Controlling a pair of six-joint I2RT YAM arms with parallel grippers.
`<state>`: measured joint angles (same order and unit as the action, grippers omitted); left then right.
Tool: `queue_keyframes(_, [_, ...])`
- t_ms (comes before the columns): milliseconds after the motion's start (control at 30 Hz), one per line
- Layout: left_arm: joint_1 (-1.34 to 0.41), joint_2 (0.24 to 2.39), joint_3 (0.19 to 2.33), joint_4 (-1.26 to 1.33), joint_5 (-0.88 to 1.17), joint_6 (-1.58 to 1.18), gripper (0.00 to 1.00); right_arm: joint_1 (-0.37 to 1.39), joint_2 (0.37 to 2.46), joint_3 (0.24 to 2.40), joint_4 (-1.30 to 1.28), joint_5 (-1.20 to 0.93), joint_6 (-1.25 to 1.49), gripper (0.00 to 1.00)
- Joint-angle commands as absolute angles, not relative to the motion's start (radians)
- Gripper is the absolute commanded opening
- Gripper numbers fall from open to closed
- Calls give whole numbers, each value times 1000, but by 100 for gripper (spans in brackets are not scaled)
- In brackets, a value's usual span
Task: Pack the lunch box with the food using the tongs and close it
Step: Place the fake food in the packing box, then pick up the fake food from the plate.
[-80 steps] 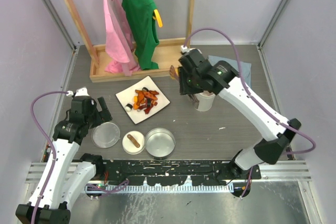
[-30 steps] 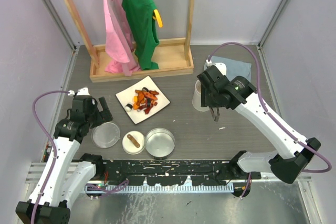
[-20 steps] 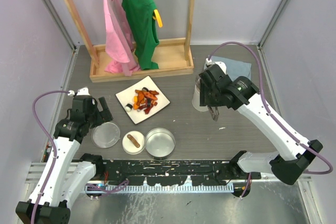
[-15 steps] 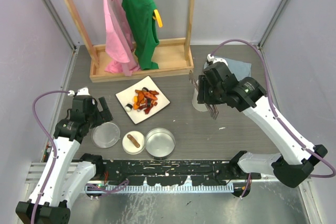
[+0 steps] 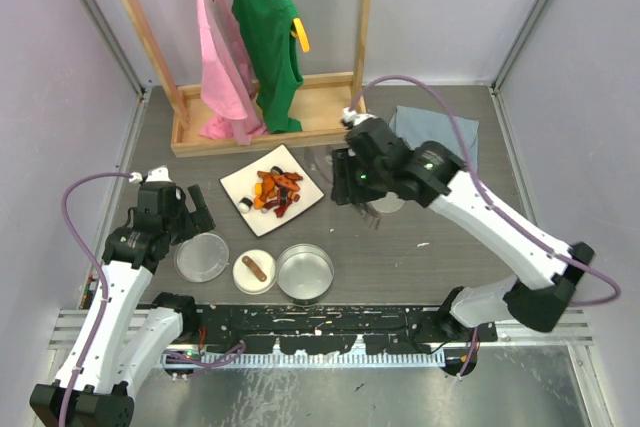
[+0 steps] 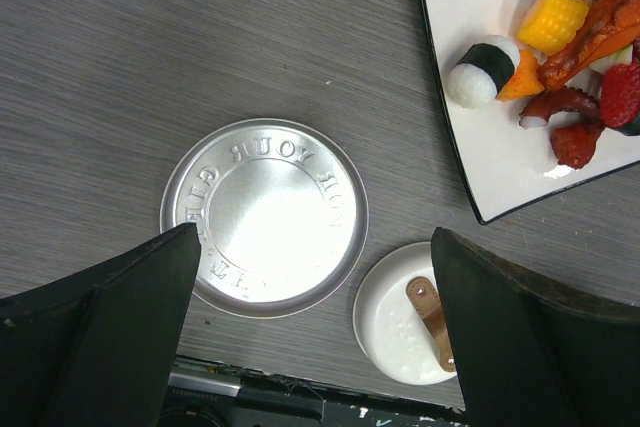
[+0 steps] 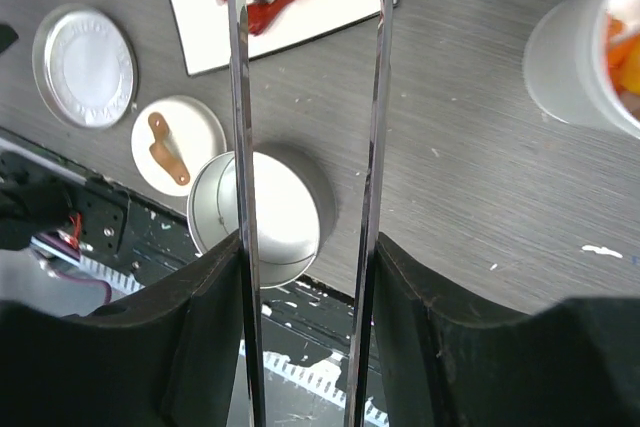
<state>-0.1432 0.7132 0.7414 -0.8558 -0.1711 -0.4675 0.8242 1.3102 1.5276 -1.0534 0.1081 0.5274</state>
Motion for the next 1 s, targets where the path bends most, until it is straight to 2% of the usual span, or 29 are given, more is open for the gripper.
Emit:
queue_keyframes(0, [-139,703,755,-816,-183,-474,100,942,1436,1632,-1015,176,537,53])
queue_keyframes(167, [-140,700,754,-818,-187,-474,100,1038,1587,1711,-1030,210,535,54])
queue_keyframes(600, [-139,701,753,-816,-187,-473,100,1075,1759,1819,-1062,264,502,54])
queue_keyframes(967, [-139,701,755,-818,-190,-472,100,1098,1884,1921,-1007,141,452,54])
